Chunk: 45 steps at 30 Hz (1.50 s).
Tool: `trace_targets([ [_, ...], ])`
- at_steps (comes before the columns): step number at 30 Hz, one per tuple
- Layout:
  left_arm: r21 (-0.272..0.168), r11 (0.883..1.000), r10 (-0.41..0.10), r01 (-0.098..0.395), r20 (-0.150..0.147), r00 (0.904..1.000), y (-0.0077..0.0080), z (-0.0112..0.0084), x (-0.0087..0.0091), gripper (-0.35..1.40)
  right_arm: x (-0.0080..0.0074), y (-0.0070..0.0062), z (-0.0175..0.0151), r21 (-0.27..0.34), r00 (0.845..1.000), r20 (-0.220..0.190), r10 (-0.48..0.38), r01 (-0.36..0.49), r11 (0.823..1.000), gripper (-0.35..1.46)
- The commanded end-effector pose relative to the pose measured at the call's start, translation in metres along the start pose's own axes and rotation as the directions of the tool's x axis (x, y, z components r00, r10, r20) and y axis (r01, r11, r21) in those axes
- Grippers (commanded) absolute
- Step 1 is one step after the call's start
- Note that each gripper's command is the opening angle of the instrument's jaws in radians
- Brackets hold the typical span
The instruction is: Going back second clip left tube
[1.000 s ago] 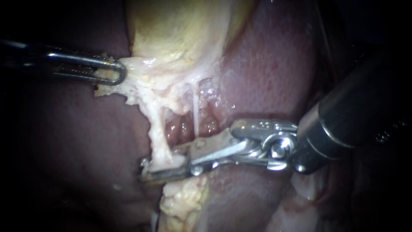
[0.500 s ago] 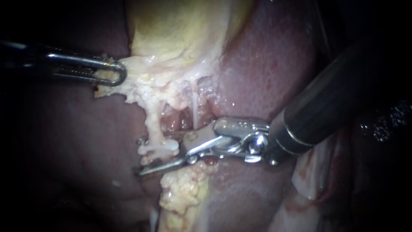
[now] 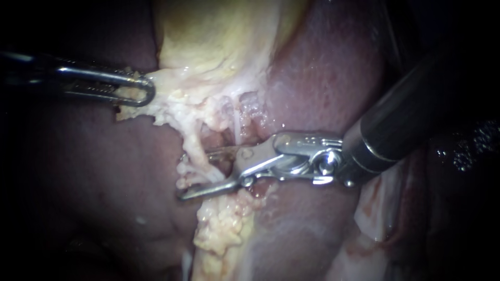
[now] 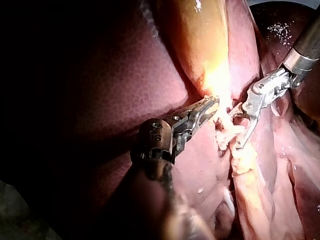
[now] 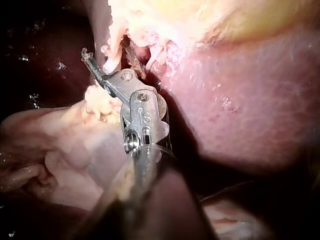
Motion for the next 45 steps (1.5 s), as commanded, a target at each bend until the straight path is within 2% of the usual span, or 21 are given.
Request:
trace_targets([
  [1,0.000,1.000,0.000,0.000,0.000,1.0000,0.0000,0.0000,0.0000,-0.35,-0.0001,-0.0001,-0.0003,0.003,1.000,0.000,-0.001,0.001,1.000,0.48],
  [6,0.000,1.000,0.000,0.000,0.000,1.0000,0.0000,0.0000,0.0000,-0.35,-0.0004,-0.0007,-0.0022,0.006,1.000,0.001,-0.002,0.002,1.000,0.48],
  [14,0.000,1.000,0.000,0.000,0.000,1.0000,-0.0001,0.0000,0.0000,-0.35,-0.0002,-0.0016,-0.0053,-0.001,0.998,0.002,-0.056,0.056,0.998,0.50],
  [26,0.000,1.000,0.000,0.000,0.000,1.0000,-0.0001,0.0000,0.0000,-0.35,0.0008,-0.0032,-0.0086,0.015,0.992,0.002,-0.130,0.130,0.991,0.50],
  [33,0.000,1.000,0.001,-0.001,0.000,1.0000,-0.0001,0.0000,0.0000,-0.35,0.0015,-0.0037,-0.0107,-0.007,0.987,0.004,-0.159,0.159,0.987,0.50],
  [37,0.000,1.000,0.001,-0.001,0.000,1.0000,-0.0001,0.0000,0.0000,-0.35,0.0019,-0.0041,-0.0124,0.003,0.978,0.004,-0.207,0.207,0.978,0.50],
  [42,0.000,1.000,0.001,-0.001,0.000,1.0000,-0.0001,0.0000,0.0000,-0.35,0.0026,-0.0051,-0.0153,-0.030,0.955,0.013,-0.295,0.295,0.955,0.50],
  [45,0.000,1.000,0.001,-0.001,0.000,1.0000,-0.0001,0.0000,0.0000,-0.35,0.0031,-0.0056,-0.0167,-0.037,0.941,0.059,-0.334,0.337,0.941,0.50],
])
